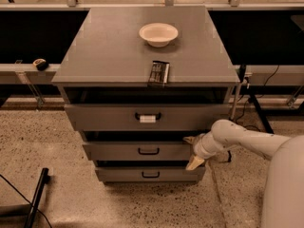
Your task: Open middle drawer
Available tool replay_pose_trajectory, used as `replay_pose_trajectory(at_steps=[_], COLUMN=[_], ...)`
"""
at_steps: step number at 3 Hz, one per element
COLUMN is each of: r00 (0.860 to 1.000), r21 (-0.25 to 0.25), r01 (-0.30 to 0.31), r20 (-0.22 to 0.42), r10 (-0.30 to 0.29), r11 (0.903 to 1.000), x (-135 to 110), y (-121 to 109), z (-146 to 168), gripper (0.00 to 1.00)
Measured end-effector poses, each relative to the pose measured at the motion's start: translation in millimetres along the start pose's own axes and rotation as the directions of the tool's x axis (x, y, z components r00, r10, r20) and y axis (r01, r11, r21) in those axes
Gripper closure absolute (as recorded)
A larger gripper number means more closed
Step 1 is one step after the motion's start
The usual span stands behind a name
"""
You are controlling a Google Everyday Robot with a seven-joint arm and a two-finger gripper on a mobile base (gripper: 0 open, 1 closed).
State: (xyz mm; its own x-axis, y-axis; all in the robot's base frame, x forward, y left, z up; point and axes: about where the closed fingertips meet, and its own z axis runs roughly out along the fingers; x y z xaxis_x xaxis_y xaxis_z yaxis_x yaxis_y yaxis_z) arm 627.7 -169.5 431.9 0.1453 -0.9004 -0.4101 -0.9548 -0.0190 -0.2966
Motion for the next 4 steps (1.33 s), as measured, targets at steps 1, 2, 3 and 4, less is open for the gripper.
replay_pose_trajectory(at_steps=[1,2,3,4], r00=[1.0,1.0,1.0,0.999], r21=[-0.01,-0.021,-0.044,-0.063], r01=[-0.013,0.0,0.022,0.031], r20=[-0.007,-0.004,-0.008,-0.007], r10=[0.012,0.0,-0.022,-0.031], r11=[0.9999,0.9998,0.9988,0.9975], x=[1,-6,-14,-18], y=[5,16,37,61], z=[3,-2,-11,-22], gripper=[0.23,0.27,0.31,0.31])
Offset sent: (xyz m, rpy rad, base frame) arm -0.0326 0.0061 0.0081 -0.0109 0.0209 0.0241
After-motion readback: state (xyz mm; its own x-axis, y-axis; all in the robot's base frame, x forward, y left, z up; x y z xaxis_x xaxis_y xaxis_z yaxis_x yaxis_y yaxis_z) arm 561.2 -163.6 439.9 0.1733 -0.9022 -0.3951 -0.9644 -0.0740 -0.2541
